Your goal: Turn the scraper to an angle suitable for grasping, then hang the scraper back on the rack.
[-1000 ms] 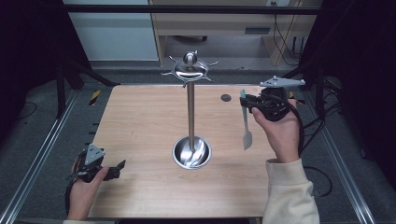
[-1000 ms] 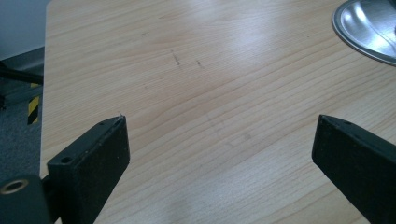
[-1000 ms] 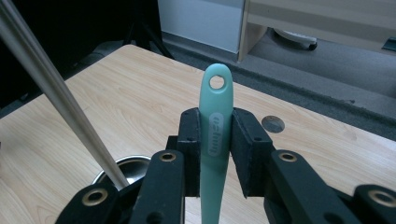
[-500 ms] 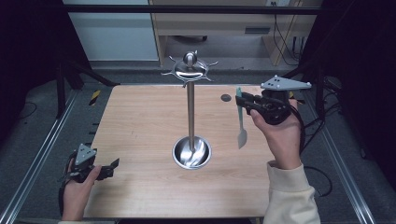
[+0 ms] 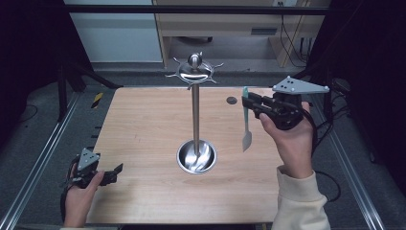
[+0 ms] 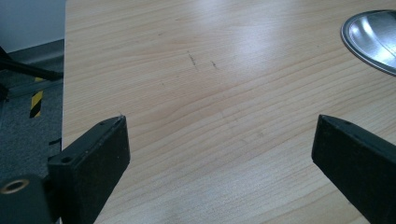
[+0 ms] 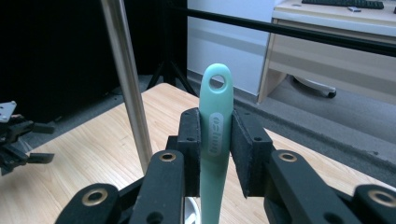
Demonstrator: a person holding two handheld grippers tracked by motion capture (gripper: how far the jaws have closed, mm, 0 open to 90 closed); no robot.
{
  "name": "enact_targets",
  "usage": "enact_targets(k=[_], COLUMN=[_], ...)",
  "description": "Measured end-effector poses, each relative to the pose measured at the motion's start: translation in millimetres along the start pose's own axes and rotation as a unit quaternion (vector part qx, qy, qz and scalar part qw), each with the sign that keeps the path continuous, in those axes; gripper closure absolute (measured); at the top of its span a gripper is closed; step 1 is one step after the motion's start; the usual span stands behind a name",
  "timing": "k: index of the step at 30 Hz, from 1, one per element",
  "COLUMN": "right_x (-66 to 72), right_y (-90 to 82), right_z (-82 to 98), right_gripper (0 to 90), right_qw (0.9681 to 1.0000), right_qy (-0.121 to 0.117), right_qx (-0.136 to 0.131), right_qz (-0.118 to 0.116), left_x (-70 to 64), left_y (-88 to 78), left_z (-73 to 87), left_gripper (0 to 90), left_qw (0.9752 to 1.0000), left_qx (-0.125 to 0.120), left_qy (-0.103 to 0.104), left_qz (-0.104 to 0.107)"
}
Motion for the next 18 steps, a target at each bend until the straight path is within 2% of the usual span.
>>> enact_targets(k=[18], right_x=[3.2], right_y=[-7.7], right_z=[-2.2], right_gripper=[74.2], right_qw=[0.9992], right_qy=[0.007], right_qx=[-0.033], right_qz=[-0.023], left_x=[-6.0], left_y=[4.4], left_z=[-1.8], left_gripper=[4.0], left_qw=[0.9999], left_qx=[0.006], left_qy=[0.015], left_qz=[0.006])
Point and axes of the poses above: each handheld gripper's, and its own axes: y roughly forward along the jaws, z roughly out of its underside, x roughly to its left, the point moved 1 cm from there along y, roughly forward along the jaws, and after that the axes turned 2 degrees about -y, right-handed, at the moved point
